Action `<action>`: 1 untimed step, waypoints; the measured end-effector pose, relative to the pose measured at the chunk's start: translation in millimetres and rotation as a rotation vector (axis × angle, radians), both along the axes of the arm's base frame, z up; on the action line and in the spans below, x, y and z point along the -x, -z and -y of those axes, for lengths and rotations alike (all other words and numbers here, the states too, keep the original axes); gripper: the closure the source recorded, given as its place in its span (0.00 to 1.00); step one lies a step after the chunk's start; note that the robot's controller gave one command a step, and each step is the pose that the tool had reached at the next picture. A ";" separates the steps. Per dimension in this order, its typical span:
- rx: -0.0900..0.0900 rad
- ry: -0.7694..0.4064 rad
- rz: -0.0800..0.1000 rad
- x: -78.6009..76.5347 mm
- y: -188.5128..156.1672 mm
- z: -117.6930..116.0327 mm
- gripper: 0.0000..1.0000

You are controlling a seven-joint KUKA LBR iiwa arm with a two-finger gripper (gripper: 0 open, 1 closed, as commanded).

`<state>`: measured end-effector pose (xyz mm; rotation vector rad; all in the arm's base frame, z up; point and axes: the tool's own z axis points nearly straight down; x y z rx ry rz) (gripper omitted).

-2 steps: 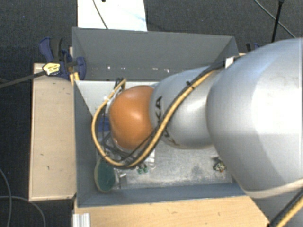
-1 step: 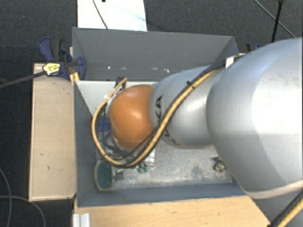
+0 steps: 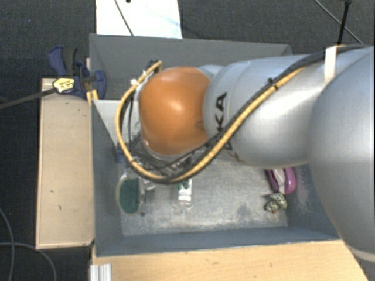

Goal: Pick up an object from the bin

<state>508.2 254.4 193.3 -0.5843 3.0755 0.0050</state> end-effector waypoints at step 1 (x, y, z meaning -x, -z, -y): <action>0.007 -0.546 0.000 -9.4 -85.7 17.8 1.00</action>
Offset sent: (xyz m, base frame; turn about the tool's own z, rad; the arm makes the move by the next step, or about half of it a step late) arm 0.0075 -0.0178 0.0831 -0.5485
